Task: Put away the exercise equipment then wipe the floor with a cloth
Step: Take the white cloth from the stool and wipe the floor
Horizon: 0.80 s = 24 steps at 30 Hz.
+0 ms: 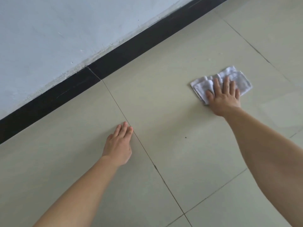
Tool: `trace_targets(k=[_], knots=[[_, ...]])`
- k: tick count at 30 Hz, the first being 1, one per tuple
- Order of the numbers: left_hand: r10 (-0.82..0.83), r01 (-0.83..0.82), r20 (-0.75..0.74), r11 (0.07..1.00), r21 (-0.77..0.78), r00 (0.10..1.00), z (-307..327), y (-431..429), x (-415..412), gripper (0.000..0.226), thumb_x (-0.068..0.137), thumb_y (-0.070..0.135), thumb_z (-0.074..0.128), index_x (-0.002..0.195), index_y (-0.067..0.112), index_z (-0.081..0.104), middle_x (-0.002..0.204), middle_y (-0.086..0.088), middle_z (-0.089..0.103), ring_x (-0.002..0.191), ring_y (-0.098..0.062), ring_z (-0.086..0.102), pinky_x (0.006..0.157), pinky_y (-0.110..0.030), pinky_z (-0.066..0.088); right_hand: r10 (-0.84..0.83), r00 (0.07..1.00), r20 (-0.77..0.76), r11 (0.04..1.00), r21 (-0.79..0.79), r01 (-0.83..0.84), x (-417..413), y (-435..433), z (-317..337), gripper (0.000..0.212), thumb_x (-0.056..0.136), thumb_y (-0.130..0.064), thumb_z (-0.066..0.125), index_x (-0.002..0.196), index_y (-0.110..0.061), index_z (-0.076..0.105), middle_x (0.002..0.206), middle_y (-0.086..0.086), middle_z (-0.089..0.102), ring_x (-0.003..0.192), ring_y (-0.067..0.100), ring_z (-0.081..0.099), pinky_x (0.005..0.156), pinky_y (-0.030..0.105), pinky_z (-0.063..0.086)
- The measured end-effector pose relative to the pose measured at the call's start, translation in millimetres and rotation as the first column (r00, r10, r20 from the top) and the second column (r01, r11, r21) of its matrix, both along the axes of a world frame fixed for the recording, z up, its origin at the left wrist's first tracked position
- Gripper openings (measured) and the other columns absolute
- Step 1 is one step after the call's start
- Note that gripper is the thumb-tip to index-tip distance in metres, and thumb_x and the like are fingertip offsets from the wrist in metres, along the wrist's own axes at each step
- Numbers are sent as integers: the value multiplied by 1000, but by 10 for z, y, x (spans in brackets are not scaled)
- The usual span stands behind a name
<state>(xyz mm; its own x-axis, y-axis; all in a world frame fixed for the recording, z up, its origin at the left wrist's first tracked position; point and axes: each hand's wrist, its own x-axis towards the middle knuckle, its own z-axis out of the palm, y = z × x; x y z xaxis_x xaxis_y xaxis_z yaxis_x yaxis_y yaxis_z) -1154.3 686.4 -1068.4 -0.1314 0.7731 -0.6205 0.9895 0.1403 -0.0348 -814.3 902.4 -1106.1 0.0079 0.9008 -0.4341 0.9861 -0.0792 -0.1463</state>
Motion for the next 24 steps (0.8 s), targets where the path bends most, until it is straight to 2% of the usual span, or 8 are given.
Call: trace_targets(k=[3,6,8,10,12,15,19,24], knots=[[19,-26,-55,992,-124,998,170,83,92,76,92,12,39,157,23,0,164,4,-16,152,-17,-8,119,-49,20,13,999,45,997,-76,-10,21,-189,47,70,103,-57,20,160,-25,-5,167,12,-16,153,36,-12,124,52,-1],[6,-35,-111,965,-261,994,493,207,326,73,94,13,36,157,19,-1,164,3,-16,152,-20,-9,118,-52,19,158,988,4,969,-195,-154,-272,-523,140,72,103,-52,27,159,-27,-10,166,13,-17,152,40,-11,121,55,1],[20,-44,-108,973,-228,994,733,330,521,72,95,14,36,157,17,-1,164,2,-15,152,-21,-6,118,-50,22,251,965,-72,937,-232,-261,-385,-795,223,72,102,-45,31,159,-29,-10,166,12,-17,153,39,-10,122,54,1],[28,-39,-77,988,-147,997,998,473,724,72,96,16,38,157,20,0,165,1,-12,152,-20,-2,118,-45,24,255,957,-139,926,-252,-283,-376,-1025,280,76,102,-40,34,158,-24,-15,167,9,-19,153,34,-15,123,50,-3],[-10,6,-42,996,-85,999,1233,616,908,69,97,16,36,157,22,3,165,1,-9,152,-19,-1,117,-41,24,254,955,-155,918,-273,-289,-319,-1095,326,79,104,-40,33,156,-16,-22,165,7,-23,152,31,-22,123,47,-10],[-104,103,-30,994,-34,994,1416,909,1121,66,98,14,34,157,23,6,165,1,-8,152,-17,-2,117,-39,24,263,955,-141,923,-253,-291,-257,-951,347,75,106,-43,28,157,-15,-20,163,5,-28,150,31,-25,123,48,-12],[-170,170,-19,985,-16,985,1310,1267,1262,64,97,14,34,156,20,11,165,0,-7,152,-19,0,117,-41,25,246,953,-177,942,-188,-278,-204,-720,328,73,105,-35,31,157,-20,-18,164,3,-28,151,30,-24,123,47,-10],[-191,191,15,981,-39,981,706,1732,1370,64,96,15,37,156,19,14,165,1,-3,152,-20,4,116,-44,28,129,980,-152,982,-120,-148,242,-379,191,74,104,-54,25,159,-23,-14,163,1,-28,152,27,-24,123,43,-12]])
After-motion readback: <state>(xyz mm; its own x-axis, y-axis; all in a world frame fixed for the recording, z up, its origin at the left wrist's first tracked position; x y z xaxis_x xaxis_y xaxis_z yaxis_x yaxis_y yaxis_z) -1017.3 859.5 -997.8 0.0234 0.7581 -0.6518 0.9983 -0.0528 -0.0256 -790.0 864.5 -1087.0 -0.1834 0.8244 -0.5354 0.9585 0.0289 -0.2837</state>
